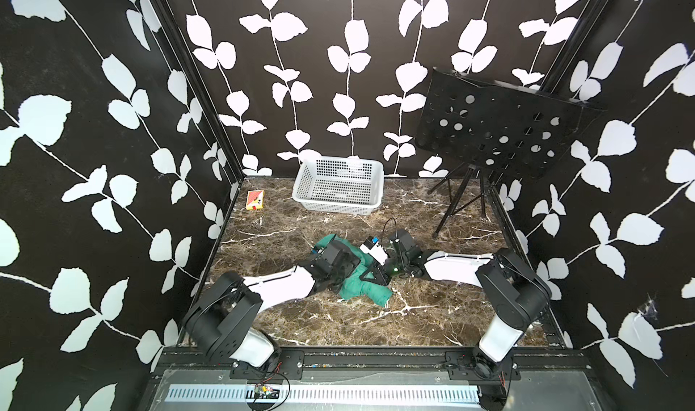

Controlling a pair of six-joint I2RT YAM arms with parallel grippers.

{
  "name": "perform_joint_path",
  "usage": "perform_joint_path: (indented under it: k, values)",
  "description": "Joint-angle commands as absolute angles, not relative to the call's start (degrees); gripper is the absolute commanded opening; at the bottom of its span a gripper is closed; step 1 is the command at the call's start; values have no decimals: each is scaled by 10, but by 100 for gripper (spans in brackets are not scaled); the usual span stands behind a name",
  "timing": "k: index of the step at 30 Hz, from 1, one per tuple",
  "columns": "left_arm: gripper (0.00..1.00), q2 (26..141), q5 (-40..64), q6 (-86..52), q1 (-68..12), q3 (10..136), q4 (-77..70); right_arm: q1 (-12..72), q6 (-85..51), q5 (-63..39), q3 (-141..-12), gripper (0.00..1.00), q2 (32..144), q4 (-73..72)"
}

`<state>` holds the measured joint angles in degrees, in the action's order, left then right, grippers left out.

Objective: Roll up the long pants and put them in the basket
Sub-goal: Pick up the long pant at the center of the board.

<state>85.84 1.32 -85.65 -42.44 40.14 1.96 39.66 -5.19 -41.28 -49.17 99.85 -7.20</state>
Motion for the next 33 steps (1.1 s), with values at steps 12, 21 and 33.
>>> perform_joint_path:
  k: [12,21,33]
  values:
    - [28,1067,111,-680,-407,531,207,406,-53,-445,-478,0,997,17]
    - [0,1033,73,-662,-405,548,199,401,-91,-289,-443,76,858,11]
    - [0,918,14,-713,-413,522,242,364,-369,-167,-454,71,807,54]
